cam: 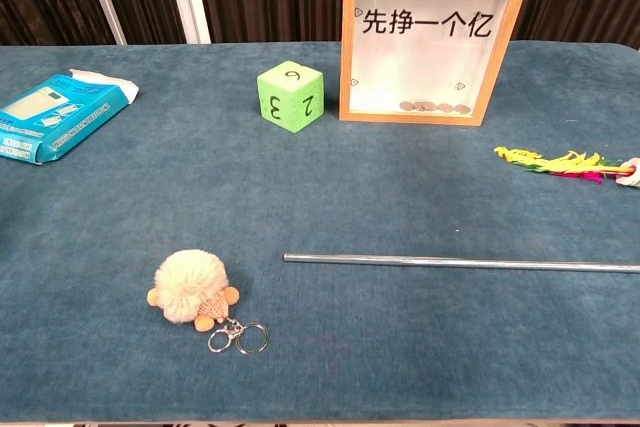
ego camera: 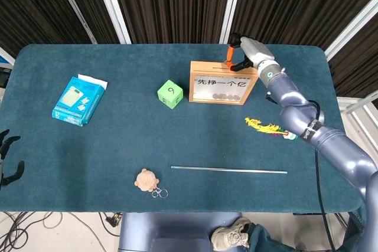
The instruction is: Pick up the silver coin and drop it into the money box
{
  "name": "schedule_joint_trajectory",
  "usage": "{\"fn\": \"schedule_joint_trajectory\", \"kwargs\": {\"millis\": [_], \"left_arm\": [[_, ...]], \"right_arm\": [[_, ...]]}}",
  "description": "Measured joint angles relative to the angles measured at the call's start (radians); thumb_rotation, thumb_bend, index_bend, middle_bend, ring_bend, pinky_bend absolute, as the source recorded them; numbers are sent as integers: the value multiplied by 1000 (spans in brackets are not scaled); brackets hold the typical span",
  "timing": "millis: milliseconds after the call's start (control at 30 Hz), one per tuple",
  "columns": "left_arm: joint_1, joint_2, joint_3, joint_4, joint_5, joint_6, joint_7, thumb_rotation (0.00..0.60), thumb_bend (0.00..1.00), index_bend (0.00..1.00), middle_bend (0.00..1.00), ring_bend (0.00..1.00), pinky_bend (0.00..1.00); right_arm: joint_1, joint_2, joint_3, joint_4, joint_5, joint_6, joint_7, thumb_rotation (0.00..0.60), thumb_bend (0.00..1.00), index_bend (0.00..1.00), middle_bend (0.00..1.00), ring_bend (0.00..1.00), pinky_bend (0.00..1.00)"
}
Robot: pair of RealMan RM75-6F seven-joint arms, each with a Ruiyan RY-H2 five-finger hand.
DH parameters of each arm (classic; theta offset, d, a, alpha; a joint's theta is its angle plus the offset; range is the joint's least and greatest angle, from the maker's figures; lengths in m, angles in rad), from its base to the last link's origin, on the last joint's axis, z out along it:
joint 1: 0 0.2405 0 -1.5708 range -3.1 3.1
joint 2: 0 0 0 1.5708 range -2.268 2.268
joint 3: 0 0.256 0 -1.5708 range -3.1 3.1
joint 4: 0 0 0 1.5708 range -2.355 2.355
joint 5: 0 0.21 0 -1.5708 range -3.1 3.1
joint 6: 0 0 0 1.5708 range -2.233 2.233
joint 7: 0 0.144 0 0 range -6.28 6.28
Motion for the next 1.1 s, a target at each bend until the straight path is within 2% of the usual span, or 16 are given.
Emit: {"fn": "schedule_joint_trajectory", "kwargs": {"millis": [500,1100], "left_arm": [[-1,6,2,-8,-10,-6,4,600,434,199,15,0,51],[-3,8,3,-11,-17,-10,8,600,434,199,15,0,51]], "right_arm": [[5,-1,-42,0,-33,13,61,600,482,825,73,0,0],[9,14,-69,-16,-46,13,112,600,482,824,72,0,0]]}}
